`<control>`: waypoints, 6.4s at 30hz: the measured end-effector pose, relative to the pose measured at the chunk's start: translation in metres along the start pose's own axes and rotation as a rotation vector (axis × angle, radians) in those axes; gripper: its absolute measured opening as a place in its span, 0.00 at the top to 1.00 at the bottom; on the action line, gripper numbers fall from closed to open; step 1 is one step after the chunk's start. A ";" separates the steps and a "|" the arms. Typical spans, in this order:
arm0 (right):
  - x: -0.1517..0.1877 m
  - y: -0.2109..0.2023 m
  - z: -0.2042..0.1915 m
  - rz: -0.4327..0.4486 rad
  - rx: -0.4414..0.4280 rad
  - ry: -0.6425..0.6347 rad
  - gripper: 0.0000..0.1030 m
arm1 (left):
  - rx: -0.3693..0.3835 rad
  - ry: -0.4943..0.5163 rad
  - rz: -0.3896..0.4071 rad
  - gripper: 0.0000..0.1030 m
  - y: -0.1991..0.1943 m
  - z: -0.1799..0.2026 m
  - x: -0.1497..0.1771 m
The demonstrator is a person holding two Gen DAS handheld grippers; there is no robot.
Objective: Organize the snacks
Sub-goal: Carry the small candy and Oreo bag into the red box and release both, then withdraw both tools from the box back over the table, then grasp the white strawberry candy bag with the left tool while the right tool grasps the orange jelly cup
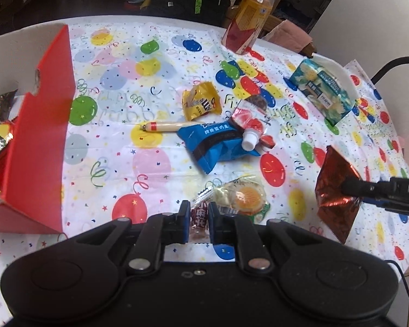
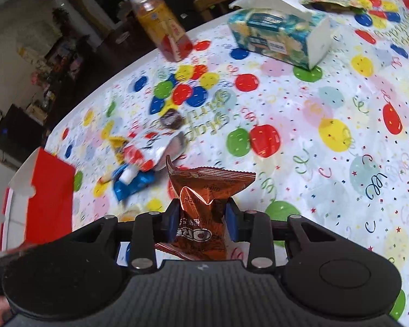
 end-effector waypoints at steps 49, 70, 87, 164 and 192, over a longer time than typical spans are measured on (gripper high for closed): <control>0.011 -0.016 -0.400 0.165 -0.095 -0.488 0.68 | -0.193 -0.014 0.245 0.90 -0.206 -0.238 -0.092; 0.018 0.078 -0.434 0.005 -0.014 -0.549 0.66 | -0.237 0.006 0.020 0.90 -0.131 -0.284 -0.088; 0.020 0.064 -0.436 0.020 -0.031 -0.574 0.50 | -0.245 -0.025 -0.004 0.65 -0.132 -0.287 -0.084; 0.040 -0.028 -0.093 0.229 -0.029 -0.387 0.14 | -0.076 0.239 0.176 0.01 -0.069 0.010 -0.040; 0.049 0.062 -0.125 0.144 -0.076 -0.568 0.14 | -0.056 0.500 -0.189 0.06 0.128 0.068 -0.086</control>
Point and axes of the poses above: each gripper's, at about its wrist camera, not at the fingertips, and y roughly the way its jaws point, z to its right, x to its underside, the point moved 9 cm from there along y, roughly the way its jaws point, and after that the axes turned 14 degrees about x, right-handed, at the moved point
